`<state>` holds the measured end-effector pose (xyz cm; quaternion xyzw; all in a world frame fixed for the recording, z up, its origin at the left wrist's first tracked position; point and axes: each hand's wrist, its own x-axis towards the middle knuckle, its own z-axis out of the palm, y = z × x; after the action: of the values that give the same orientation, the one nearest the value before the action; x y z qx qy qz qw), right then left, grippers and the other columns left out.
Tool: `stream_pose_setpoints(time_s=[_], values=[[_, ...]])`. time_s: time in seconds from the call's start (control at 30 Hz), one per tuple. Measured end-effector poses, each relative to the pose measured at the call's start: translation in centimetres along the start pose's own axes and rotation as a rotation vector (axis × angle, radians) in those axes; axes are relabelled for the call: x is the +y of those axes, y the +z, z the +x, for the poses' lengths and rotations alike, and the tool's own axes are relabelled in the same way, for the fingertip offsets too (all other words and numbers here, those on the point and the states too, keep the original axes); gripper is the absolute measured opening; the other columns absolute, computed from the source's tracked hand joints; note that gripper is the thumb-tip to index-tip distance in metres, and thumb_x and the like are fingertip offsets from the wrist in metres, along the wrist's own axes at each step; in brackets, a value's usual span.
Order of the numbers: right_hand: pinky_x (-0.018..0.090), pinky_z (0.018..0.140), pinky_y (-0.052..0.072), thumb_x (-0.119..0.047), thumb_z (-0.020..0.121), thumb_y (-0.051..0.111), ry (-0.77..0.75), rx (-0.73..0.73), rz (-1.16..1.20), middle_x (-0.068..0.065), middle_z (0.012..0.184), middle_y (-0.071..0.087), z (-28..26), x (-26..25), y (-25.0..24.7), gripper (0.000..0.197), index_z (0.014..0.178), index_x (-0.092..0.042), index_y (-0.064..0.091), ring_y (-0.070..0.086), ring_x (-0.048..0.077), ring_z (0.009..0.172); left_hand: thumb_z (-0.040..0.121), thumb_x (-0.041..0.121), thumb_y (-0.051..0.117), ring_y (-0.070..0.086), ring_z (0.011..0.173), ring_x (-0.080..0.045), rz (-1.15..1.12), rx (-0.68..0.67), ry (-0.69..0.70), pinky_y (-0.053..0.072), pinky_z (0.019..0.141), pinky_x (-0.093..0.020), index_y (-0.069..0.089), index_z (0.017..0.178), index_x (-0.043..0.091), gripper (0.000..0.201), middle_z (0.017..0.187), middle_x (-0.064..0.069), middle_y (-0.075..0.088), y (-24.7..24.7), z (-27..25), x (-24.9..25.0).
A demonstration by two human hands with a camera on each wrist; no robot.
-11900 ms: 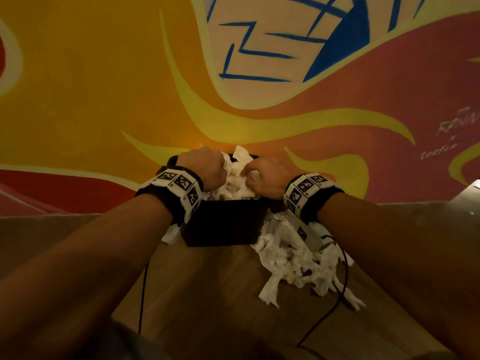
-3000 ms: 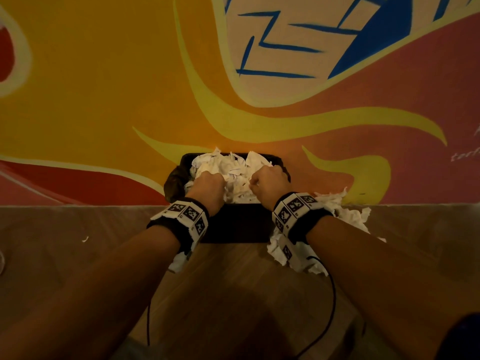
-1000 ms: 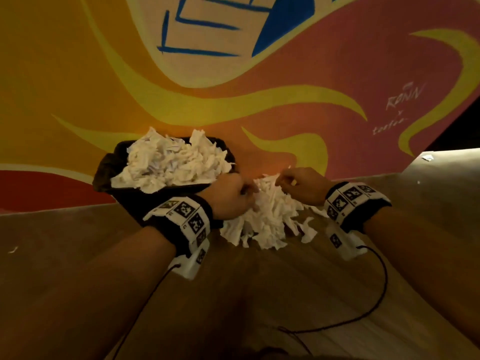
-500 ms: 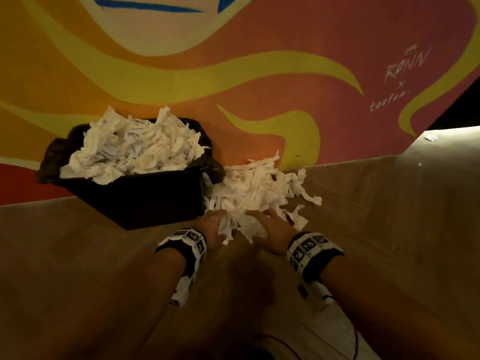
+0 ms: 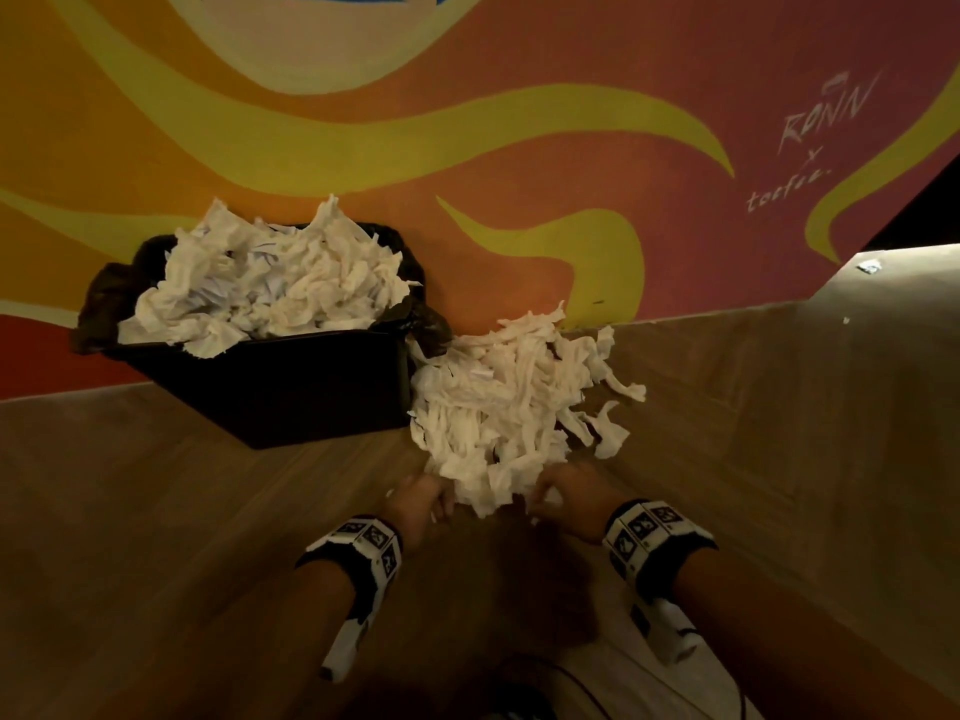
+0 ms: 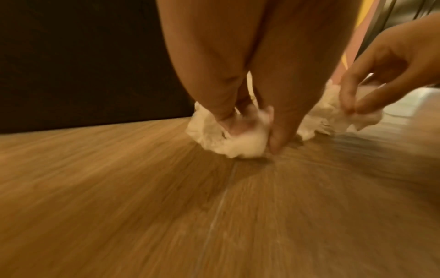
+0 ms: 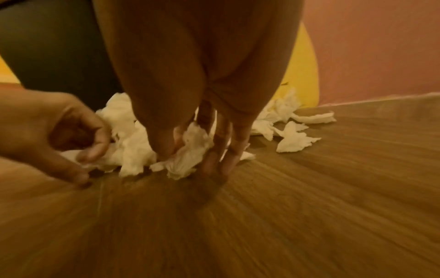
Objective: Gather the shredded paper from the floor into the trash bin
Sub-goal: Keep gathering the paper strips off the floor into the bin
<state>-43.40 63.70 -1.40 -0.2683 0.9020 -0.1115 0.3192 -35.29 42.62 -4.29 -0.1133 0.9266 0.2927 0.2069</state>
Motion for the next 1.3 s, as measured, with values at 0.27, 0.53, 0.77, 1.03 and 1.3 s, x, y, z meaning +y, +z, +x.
stream_pose_setpoints(time_s=[0.27, 0.53, 0.77, 1.03, 1.3], values=[[0.022, 0.065, 0.047, -0.026, 0.083, 0.068, 0.027, 0.218, 0.233, -0.008, 0.096, 0.058, -3.2, 2.7, -1.4, 0.022, 0.095, -0.030, 0.051, 0.057, 0.011, 0.084, 0.081, 0.002, 0.057, 0.052, 0.078, -0.002, -0.254, 0.203, 0.150, 0.037, 0.058, -0.006, 0.048, 0.083, 0.031, 0.031, 0.085, 0.012, 0.051, -0.3, -2.4, -2.9], [0.007, 0.055, 0.036, -0.031, 0.094, 0.057, -0.010, 0.248, 0.102, 0.000, 0.092, 0.065, -4.5, 1.0, -2.5, 0.015, 0.102, -0.020, 0.064, 0.049, -0.001, 0.068, 0.093, 0.038, 0.055, 0.014, 0.145, -0.032, 0.110, -0.004, -0.074, 0.018, 0.119, -0.043, 0.013, 0.152, 0.032, 0.074, 0.159, -0.006, 0.008, 0.9, -1.0, -5.0], [0.011, 0.057, 0.035, -0.029, 0.102, 0.038, -0.130, 0.392, 0.282, -0.007, 0.067, 0.050, -5.4, -1.5, -2.9, 0.034, 0.071, -0.020, 0.051, 0.049, -0.002, 0.061, 0.090, 0.005, 0.057, 0.034, 0.135, -0.029, 0.045, 0.039, -0.085, 0.031, 0.111, -0.034, 0.039, 0.145, 0.022, 0.060, 0.149, -0.010, 0.035, 1.4, -1.7, -4.7], [0.026, 0.077, 0.044, -0.008, 0.076, 0.070, -0.281, 0.599, 0.296, 0.000, 0.104, 0.060, -5.5, -2.6, -3.6, 0.014, 0.064, -0.006, 0.064, 0.057, 0.015, 0.089, 0.098, 0.023, 0.042, 0.053, 0.083, -0.005, -0.331, 0.287, -0.050, 0.044, 0.063, -0.014, 0.056, 0.101, 0.032, 0.017, 0.121, -0.001, 0.053, 0.3, -1.9, -5.0], [0.020, 0.068, 0.052, -0.010, 0.089, 0.056, -0.146, 0.571, 0.565, -0.006, 0.075, 0.069, -4.5, -3.0, -3.0, 0.009, 0.089, -0.019, 0.054, 0.067, 0.008, 0.073, 0.086, 0.057, 0.058, 0.041, 0.129, -0.026, -0.051, 0.028, 0.002, 0.038, 0.106, -0.035, 0.040, 0.138, 0.037, 0.059, 0.143, -0.007, 0.036, 1.7, -0.7, -3.5]])
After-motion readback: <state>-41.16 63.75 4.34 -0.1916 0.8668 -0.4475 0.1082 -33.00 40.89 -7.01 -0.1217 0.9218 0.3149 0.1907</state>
